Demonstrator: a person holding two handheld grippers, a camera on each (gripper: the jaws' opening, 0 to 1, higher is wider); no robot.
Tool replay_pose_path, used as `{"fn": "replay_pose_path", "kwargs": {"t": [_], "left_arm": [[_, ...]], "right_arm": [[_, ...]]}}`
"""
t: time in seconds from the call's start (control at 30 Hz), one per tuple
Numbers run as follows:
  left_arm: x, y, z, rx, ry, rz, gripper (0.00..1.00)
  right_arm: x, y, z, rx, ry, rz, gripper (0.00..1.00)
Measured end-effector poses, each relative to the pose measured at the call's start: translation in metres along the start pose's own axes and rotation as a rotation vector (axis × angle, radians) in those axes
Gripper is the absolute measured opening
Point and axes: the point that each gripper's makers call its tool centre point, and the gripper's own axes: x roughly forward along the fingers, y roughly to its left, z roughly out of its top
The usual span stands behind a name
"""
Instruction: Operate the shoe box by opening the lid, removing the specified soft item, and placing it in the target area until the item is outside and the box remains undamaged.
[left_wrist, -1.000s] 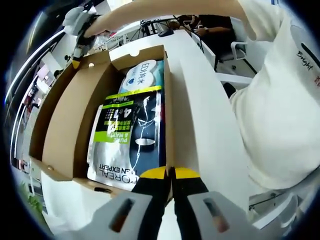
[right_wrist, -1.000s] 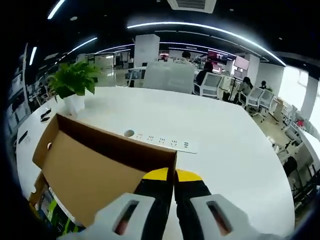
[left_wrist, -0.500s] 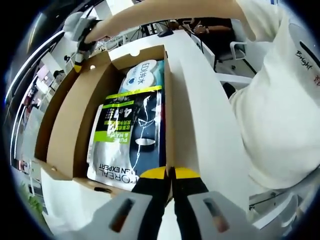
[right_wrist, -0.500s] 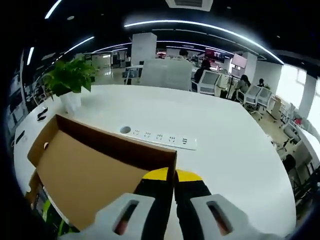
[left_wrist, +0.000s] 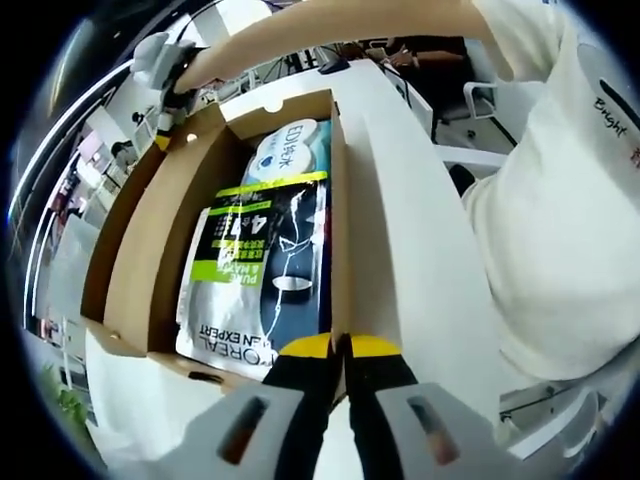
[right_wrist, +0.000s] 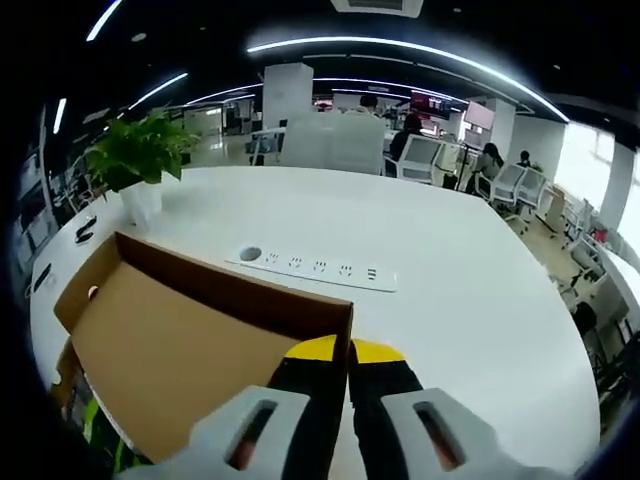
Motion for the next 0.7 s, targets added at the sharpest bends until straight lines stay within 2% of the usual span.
{"fn": "replay_pose_path", "kwargs": {"t": [0.17,0.23,0.27,0.33,0.4,0.5,0.63,0.7], "left_arm": [[0.000,0.000,0.000,0.000,0.001,0.002,0.03],[0.000,0.000,0.000,-0.001,0.001,0.004,0.03],[0.000,0.000,0.000,-0.001,0.000,0.005,0.03],[0.000,0.001,0.000,0.001,-0.002,0.007,0.03],[0.001,0.001,0.000,0.002,-0.001,0.009,0.03],[0.000,0.001,0.000,0.004,0.002,0.015,0.03],[0.000,0.001,0.000,0.000,-0.001,0.010,0.03],[0.000,0.001,0.000,-0.001,-0.002,0.009,0.03]], "right_arm": [[0.008,-0.001,-0.006,0.007,0.007,-0.006,0.01],[0.008,-0.002,-0.001,0.043,-0.045,-0.032,0.01],[0.009,-0.001,-0.004,0.039,-0.036,-0.036,0.00],[0.012,-0.002,-0.008,-0.041,-0.016,-0.046,0.01],[0.012,0.000,-0.008,-0.034,-0.015,-0.039,0.01],[0.010,0.002,-0.007,-0.098,-0.026,-0.018,0.03],[0.008,0.001,-0.005,-0.096,-0.044,-0.018,0.04],[0.008,0.002,-0.005,-0.130,-0.045,-0.022,0.04]]}}
